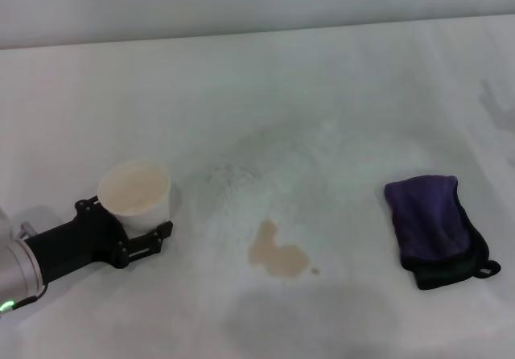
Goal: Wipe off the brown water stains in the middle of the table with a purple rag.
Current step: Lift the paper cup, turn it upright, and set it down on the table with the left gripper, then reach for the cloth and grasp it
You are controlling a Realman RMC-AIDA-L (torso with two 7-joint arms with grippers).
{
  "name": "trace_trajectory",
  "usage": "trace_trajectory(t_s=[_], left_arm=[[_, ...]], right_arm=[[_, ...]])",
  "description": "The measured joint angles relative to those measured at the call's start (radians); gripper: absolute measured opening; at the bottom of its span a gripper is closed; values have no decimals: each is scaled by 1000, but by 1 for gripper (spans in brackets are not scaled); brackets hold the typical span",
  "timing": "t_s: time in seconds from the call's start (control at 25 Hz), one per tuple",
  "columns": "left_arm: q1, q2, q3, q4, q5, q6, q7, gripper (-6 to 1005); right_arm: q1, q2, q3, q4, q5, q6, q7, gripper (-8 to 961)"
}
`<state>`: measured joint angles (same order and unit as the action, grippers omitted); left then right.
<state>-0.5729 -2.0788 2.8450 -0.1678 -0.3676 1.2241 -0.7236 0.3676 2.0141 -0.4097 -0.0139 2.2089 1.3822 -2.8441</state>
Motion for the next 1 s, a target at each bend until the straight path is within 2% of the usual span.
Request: trace_trajectory(t_s=[0.28, 0.44, 0.72, 1.0], left_arm=[[9, 0, -1, 5, -16, 9, 53, 799], [36, 0, -1, 6, -43, 27, 64, 893], [174, 2, -1, 5, -192, 205, 202, 893], [277, 1, -1, 6, -247, 251, 208, 893]], right_arm=[[-1, -1, 5, 0, 1, -2, -1, 872], [3, -2, 6, -8, 2, -2, -2, 872], [9, -2, 6, -33, 3, -2, -4, 871], [22, 0, -3, -53, 3, -2, -2, 871]])
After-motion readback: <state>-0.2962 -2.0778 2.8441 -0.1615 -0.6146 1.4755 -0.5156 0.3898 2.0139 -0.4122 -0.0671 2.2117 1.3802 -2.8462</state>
